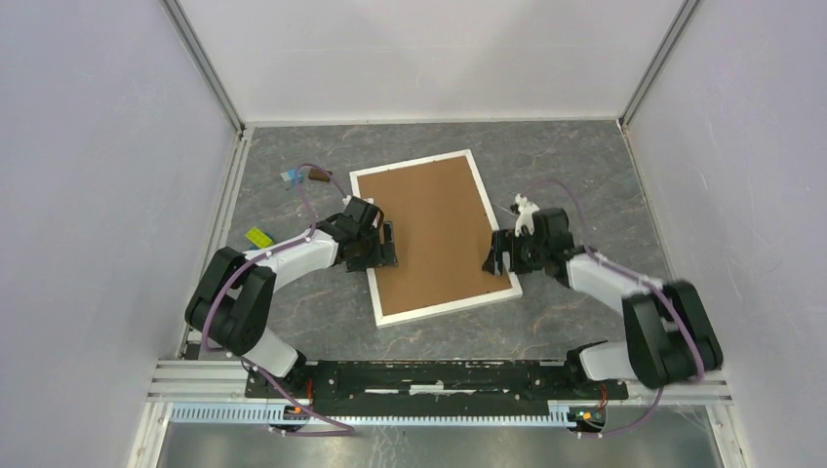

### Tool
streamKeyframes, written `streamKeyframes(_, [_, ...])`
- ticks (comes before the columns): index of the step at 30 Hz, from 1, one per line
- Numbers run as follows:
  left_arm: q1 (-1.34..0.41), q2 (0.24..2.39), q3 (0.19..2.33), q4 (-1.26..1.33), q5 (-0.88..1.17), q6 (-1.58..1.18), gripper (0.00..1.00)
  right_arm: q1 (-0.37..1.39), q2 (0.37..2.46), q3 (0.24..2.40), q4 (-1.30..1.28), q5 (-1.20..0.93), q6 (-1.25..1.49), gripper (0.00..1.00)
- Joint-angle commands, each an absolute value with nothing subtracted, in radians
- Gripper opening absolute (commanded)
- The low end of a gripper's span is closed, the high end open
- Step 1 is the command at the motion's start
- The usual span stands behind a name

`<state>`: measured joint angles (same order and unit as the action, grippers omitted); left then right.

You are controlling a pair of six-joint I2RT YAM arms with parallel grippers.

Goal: Put the photo into the frame
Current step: Install the photo frame at the center of the board.

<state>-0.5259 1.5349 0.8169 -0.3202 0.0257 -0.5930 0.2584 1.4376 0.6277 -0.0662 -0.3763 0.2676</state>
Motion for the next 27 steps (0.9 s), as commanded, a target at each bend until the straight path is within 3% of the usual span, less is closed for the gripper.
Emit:
streamKeyframes(1, [-0.526, 1.559, 0.88, -0.313, 0.096, -0.583, 0.78, 0.4, 1.19, 0.441, -0.108, -0.436, 0.397, 0.88])
streamKeyframes(5, [-0.538, 1.49, 0.792, -0.303, 0.071, -0.589, 0.63, 0.386, 1.141, 0.513, -0.201, -0.283, 0.408, 0.89])
streamKeyframes(7, [-0.538, 1.459, 0.762, -0.315, 0.042, -0.579, 0.59, 0.357, 1.19, 0.633, -0.262, -0.133, 0.368, 0.9])
streamKeyframes(10, [-0.54, 1.447, 0.734, -0.31, 0.007, -0.55, 0.47, 0.285, 1.328, 0.828, -0.299, -0.07, 0.332, 0.88])
streamKeyframes(15, [-0.54, 1.489, 0.71, -0.28, -0.032, -0.544, 0.28, 0.232, 1.563, 1.121, -0.32, -0.015, 0.301, 0.77])
streamKeyframes(19, [-0.54, 1.484, 0.698, -0.264, -0.042, -0.549, 0.21, 0.209, 1.724, 1.296, -0.328, -0.043, 0.259, 0.69])
streamKeyframes(22, [-0.541, 1.486, 0.695, -0.257, -0.046, -0.552, 0.1, 0.205, 1.838, 1.418, -0.354, -0.044, 0.229, 0.6])
streamKeyframes(27, [-0.54, 1.488, 0.695, -0.254, -0.048, -0.552, 0.09, 0.201, 1.964, 1.532, -0.374, -0.045, 0.191, 0.36])
